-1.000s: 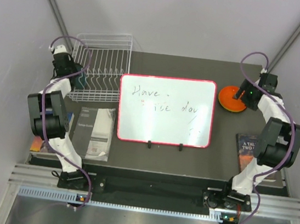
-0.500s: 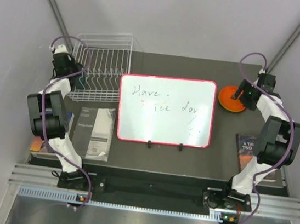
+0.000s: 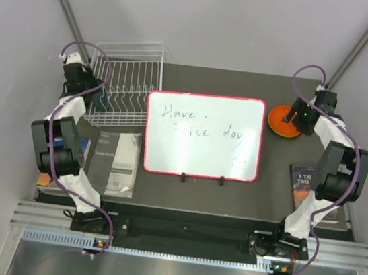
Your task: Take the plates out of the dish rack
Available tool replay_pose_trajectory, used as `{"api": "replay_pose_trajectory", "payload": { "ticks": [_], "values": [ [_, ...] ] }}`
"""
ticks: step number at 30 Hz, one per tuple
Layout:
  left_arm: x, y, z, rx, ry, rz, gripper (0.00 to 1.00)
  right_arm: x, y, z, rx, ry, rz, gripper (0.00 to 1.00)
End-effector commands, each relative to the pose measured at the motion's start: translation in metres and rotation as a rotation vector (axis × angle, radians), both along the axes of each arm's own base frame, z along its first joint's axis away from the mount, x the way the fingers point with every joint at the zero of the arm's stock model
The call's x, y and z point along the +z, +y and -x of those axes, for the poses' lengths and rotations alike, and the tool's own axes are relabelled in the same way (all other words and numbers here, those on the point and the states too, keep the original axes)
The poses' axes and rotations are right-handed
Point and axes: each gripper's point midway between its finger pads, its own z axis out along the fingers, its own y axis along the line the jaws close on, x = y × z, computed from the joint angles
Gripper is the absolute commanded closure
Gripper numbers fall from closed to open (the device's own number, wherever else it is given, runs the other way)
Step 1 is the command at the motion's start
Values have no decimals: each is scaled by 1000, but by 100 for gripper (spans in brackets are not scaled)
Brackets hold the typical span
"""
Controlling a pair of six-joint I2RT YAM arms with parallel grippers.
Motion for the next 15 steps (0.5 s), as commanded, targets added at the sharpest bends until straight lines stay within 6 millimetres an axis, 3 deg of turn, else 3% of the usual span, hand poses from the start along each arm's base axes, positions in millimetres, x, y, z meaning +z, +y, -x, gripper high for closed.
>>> {"api": "replay_pose_trajectory", "payload": {
  "ticks": [1,15],
  "values": [
    [71,-6,-6,-15,-185,-30,45,6,6,-11,21,-42,-5,28],
    [60,-20,-2,-34,-140,-5,50,4,10,-11,29,-40,-10,28]
  ]
}}
